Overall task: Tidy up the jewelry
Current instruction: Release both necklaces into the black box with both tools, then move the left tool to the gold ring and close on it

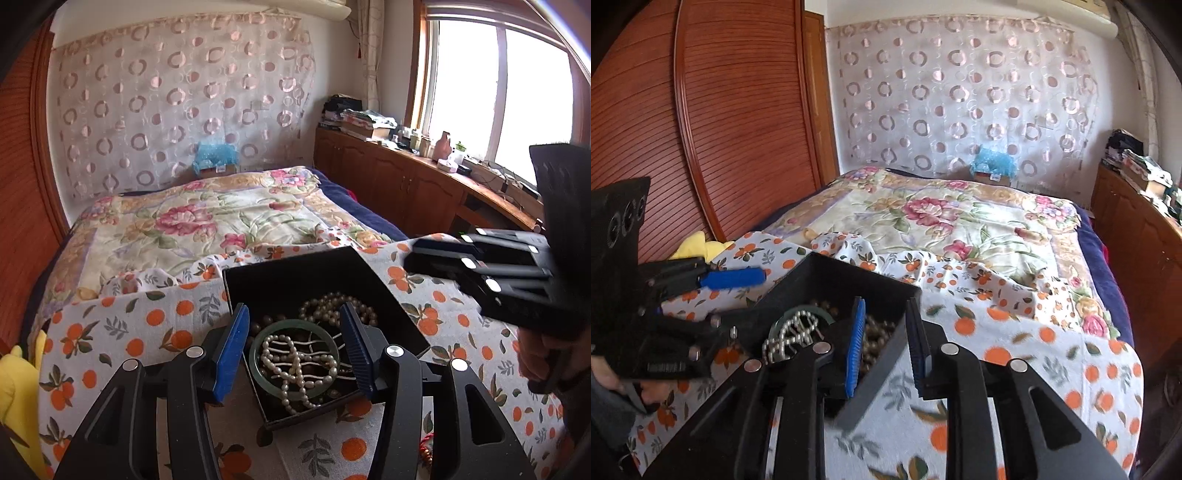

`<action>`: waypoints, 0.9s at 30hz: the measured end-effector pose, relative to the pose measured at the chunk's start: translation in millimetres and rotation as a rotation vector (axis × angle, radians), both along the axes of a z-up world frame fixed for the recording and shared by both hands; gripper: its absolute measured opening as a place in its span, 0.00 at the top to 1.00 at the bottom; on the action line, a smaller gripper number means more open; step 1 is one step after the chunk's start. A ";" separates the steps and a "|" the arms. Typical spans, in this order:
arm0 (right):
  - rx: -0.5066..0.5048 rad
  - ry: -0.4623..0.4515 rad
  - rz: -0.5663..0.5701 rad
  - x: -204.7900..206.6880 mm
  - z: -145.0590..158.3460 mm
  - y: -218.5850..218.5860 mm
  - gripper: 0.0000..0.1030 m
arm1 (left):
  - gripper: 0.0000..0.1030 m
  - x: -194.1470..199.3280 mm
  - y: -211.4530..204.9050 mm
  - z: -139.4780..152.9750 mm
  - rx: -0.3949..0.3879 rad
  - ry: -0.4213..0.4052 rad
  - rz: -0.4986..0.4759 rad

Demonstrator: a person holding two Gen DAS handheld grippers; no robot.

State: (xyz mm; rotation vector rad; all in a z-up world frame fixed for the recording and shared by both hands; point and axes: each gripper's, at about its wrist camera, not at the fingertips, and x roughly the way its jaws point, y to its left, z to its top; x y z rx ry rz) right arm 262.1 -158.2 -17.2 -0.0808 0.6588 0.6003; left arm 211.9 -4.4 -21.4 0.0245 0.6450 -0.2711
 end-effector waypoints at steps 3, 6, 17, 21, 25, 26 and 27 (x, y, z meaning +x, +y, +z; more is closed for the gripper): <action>-0.032 0.004 -0.003 -21.2 -4.4 -10.4 0.76 | 0.52 -2.1 -2.7 7.4 0.003 -0.011 0.001; -0.052 0.018 0.010 -39.3 -10.6 -16.8 0.76 | 0.50 -5.9 -5.1 15.1 0.001 -0.021 -0.004; -0.095 0.113 0.054 -92.6 -51.8 -25.4 0.76 | 0.48 -37.3 -16.4 25.1 0.028 -0.028 -0.029; -0.084 0.136 0.069 -106.6 -60.9 -25.1 0.75 | 0.48 -55.3 -14.2 14.3 0.039 -0.004 -0.025; -0.079 0.161 0.085 -115.2 -68.8 -21.8 0.68 | 0.48 -77.6 -6.6 -6.3 0.040 0.039 -0.012; -0.075 0.173 0.093 -116.7 -71.1 -20.7 0.68 | 0.48 -82.2 -3.1 -10.9 0.038 0.049 -0.008; -0.071 0.190 0.100 -117.0 -72.9 -19.3 0.68 | 0.48 -86.9 1.1 -16.6 0.034 0.064 -0.002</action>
